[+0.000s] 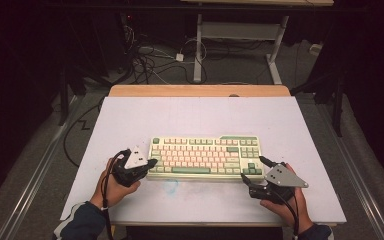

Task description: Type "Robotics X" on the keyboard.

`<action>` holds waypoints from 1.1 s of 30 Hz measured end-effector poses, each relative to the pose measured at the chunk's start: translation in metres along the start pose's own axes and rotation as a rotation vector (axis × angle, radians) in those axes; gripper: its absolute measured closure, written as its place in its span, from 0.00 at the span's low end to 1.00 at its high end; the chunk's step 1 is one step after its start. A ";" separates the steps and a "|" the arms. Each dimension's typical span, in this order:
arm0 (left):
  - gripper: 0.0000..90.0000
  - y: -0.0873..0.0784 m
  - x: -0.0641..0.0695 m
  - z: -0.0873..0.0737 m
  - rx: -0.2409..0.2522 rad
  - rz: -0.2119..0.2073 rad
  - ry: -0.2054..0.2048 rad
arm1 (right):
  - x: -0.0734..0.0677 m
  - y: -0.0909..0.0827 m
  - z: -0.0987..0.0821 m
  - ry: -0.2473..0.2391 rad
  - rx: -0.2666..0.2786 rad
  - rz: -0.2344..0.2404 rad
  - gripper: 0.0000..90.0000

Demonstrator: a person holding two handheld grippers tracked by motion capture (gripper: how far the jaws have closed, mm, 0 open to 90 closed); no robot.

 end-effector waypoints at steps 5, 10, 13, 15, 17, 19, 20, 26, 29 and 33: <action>0.97 0.017 0.008 0.003 -0.022 -0.022 0.009 | -0.003 0.002 -0.001 -0.007 -0.007 0.010 0.23; 0.97 0.035 0.016 0.006 -0.042 -0.044 0.018 | -0.005 0.003 -0.002 -0.016 -0.014 0.012 0.23; 0.97 0.046 0.020 0.007 -0.054 -0.052 0.023 | -0.005 0.004 -0.003 -0.021 -0.019 0.016 0.24; 0.97 0.054 0.022 0.006 -0.066 -0.053 0.027 | -0.006 0.005 -0.004 -0.024 -0.023 0.018 0.24; 0.97 0.061 0.025 0.005 -0.084 -0.058 0.034 | -0.007 0.005 -0.004 -0.028 -0.023 0.019 0.24; 0.97 0.068 0.029 0.004 -0.095 -0.063 0.039 | -0.007 0.005 -0.004 -0.032 -0.021 0.017 0.24; 0.97 0.071 0.031 0.003 -0.099 -0.065 0.042 | -0.007 0.005 -0.004 -0.031 -0.021 0.019 0.24; 0.97 0.088 0.040 -0.001 -0.128 -0.089 0.051 | -0.006 0.005 -0.004 -0.037 -0.024 0.018 0.24; 0.97 0.094 0.042 -0.004 -0.143 -0.088 0.054 | -0.007 0.005 -0.005 -0.037 -0.027 0.021 0.24; 0.97 0.097 0.041 -0.006 -0.145 -0.087 0.049 | -0.007 0.006 -0.006 -0.044 -0.028 0.021 0.24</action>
Point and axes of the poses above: each handheld gripper's, and its own axes: y roughly forward along the jaws, z roughly out of its top, x roughly to its right, the point moved 6 cm from there along y, roughly forward along the jaws, and after that the axes turned 12 degrees about -z, right-handed, at the moved point
